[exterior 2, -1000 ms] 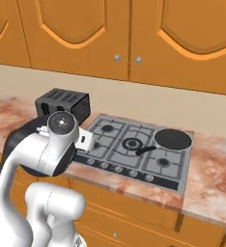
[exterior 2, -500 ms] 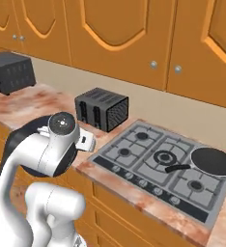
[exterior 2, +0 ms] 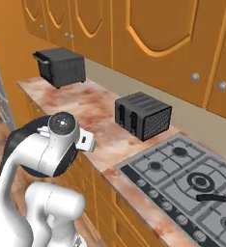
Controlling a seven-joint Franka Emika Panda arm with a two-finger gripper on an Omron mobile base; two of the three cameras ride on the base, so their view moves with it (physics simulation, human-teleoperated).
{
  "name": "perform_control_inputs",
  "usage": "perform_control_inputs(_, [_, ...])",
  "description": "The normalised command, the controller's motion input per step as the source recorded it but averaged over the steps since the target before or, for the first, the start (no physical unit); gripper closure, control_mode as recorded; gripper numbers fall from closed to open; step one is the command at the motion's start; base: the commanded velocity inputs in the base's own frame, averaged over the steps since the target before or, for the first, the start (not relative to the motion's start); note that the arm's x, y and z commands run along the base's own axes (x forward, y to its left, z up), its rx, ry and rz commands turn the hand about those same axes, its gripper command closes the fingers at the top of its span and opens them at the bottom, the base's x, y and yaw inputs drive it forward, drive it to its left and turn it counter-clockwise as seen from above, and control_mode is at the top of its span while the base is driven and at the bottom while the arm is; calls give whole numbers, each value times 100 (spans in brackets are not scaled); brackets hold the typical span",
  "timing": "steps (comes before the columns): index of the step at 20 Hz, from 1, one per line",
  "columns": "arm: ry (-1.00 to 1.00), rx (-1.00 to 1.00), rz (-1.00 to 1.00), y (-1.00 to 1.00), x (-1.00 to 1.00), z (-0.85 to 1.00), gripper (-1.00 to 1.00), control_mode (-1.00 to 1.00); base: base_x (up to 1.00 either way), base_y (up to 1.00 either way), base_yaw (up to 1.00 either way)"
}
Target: Move the pot and pan from the stove into the sink.
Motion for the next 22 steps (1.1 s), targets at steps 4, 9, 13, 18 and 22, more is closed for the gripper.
perform_control_inputs(4, [0,0,0,0,0,0,100,100,-7,0,50])
perform_control_inputs(9, [0,0,0,0,0,0,100,100,-5,0,50])
perform_control_inputs(13, [0,0,0,0,0,0,100,100,-3,0,50])
perform_control_inputs(18, [0,0,0,0,0,0,100,100,-1,0,50])
perform_control_inputs(22, [0,0,0,0,0,0,100,100,-1,0,50])
